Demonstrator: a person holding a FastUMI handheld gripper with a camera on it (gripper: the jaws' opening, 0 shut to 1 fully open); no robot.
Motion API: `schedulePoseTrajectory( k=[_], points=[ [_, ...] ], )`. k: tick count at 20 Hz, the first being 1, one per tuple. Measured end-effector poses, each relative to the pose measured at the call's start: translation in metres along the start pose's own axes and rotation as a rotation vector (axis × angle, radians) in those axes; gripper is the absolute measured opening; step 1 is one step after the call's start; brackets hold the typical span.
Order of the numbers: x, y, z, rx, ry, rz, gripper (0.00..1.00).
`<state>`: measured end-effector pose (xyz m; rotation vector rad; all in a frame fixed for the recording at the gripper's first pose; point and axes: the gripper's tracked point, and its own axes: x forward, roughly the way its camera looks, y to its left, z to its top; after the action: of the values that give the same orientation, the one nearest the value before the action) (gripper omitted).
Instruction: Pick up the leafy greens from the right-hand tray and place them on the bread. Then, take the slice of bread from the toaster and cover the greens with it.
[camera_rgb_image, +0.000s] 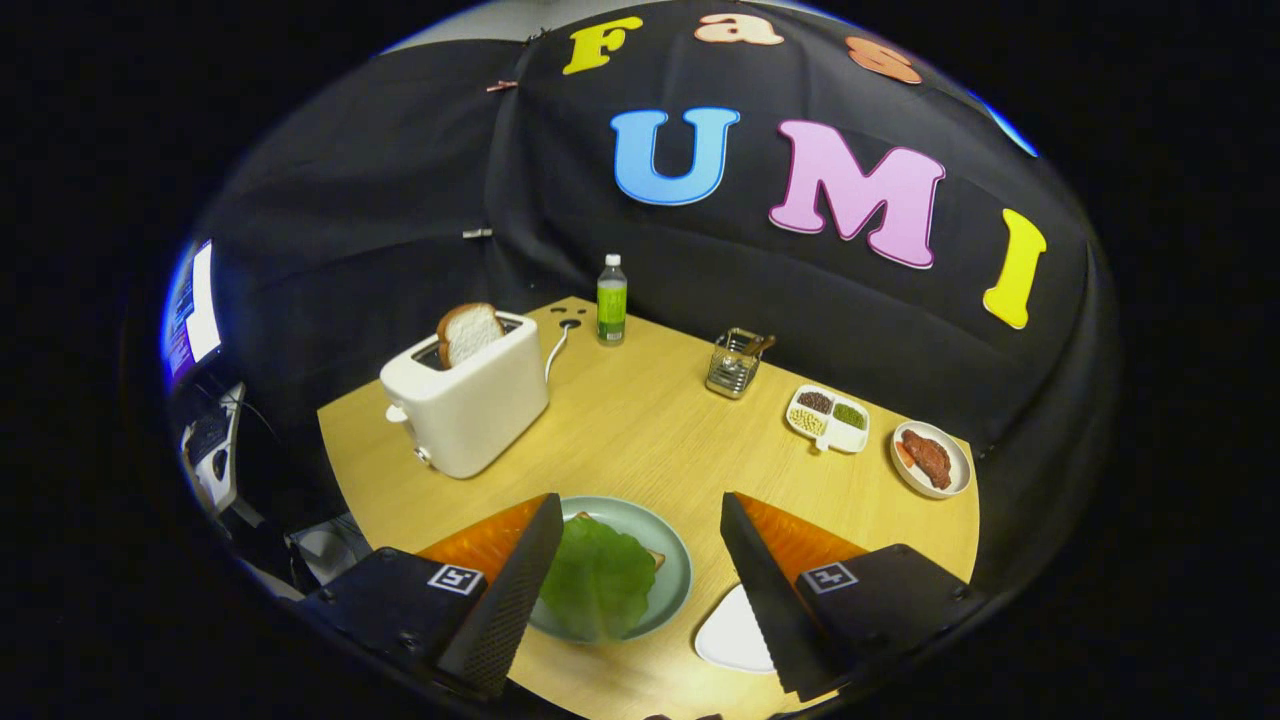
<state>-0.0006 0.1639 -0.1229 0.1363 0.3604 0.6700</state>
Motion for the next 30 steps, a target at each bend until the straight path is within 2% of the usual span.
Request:
schedulePoseTrajectory(
  k=[4, 7, 10, 17, 23, 26, 27, 30],
  points=[
    [0.008, 0.043, 0.058, 0.000, -0.074, 0.102, 0.99],
    [0.038, 0.088, 0.093, 0.029, -0.075, 0.173, 0.98],
    [0.076, 0.125, 0.111, 0.078, -0.042, 0.196, 0.98],
    [0.162, 0.196, 0.123, 0.184, 0.033, 0.214, 0.99],
    [0.227, 0.227, 0.107, 0.325, 0.113, 0.196, 0.96],
    [0.250, 0.212, 0.094, 0.328, 0.151, 0.103, 0.85],
    [0.252, 0.205, 0.092, 0.332, 0.154, 0.067, 0.75],
    [0.254, 0.190, 0.089, 0.348, 0.164, -0.007, 0.33]
  ],
)
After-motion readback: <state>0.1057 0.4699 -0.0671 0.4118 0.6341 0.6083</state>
